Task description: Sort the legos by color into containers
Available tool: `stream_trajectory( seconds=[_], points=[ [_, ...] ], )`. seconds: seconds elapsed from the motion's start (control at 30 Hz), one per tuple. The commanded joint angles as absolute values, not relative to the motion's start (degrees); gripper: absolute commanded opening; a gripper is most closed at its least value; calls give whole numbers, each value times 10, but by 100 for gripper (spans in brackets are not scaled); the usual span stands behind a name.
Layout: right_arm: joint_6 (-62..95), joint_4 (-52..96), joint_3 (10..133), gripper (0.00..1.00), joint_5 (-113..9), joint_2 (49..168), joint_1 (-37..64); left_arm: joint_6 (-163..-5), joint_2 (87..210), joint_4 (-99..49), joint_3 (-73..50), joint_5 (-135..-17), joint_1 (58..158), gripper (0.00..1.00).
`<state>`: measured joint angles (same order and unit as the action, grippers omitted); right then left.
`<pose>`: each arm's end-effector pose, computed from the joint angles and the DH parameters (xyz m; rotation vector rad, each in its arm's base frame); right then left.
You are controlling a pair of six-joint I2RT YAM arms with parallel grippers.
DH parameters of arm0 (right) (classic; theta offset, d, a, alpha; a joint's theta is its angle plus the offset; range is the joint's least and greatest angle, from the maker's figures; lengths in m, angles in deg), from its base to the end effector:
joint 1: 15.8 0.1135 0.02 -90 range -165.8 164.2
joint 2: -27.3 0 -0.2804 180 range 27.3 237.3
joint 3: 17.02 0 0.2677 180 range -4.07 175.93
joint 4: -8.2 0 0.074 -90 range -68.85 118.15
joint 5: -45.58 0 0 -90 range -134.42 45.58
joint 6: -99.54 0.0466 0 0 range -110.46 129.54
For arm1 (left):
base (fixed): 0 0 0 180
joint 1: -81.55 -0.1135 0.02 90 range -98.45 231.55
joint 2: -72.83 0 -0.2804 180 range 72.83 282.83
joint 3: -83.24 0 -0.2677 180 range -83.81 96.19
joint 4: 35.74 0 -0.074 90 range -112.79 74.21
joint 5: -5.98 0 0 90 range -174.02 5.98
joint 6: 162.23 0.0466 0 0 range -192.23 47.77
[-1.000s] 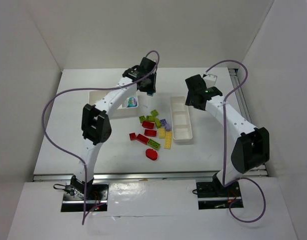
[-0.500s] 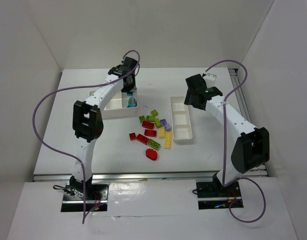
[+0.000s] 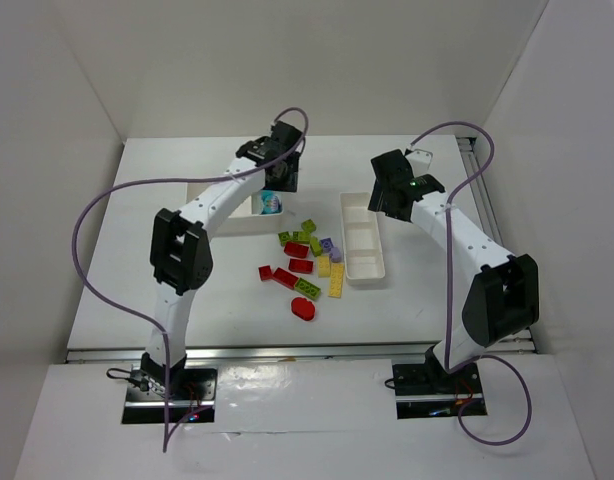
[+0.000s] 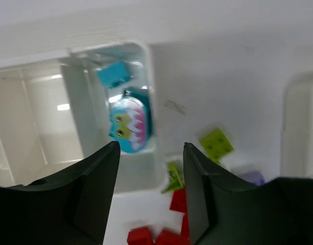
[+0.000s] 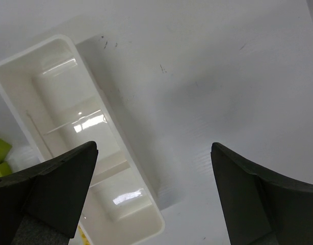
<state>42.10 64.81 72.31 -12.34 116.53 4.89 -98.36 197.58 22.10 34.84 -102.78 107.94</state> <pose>0.3329 0.0993 0.2997 0.4481 2.3317 -0.2890 0.4724 -0.2177 0.2840 -0.1346 2.3939 -0.0205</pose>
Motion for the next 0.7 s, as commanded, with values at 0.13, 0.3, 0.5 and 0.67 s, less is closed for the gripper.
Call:
stream_trajectory(
  seconds=[0.13,0.3,0.5,0.67],
  points=[
    [428,628,717,100,-122,1155,45,-954,1924,205,326,-978,1173,61],
    [428,628,706,100,-116,1150,45,-969,1971,211,321,-914,1178,72],
    [428,628,695,100,-111,1140,45,-962,2037,207,336,-933,1178,76],
    [434,628,695,100,-111,1140,45,-955,2077,207,360,-950,1178,75]
  ],
)
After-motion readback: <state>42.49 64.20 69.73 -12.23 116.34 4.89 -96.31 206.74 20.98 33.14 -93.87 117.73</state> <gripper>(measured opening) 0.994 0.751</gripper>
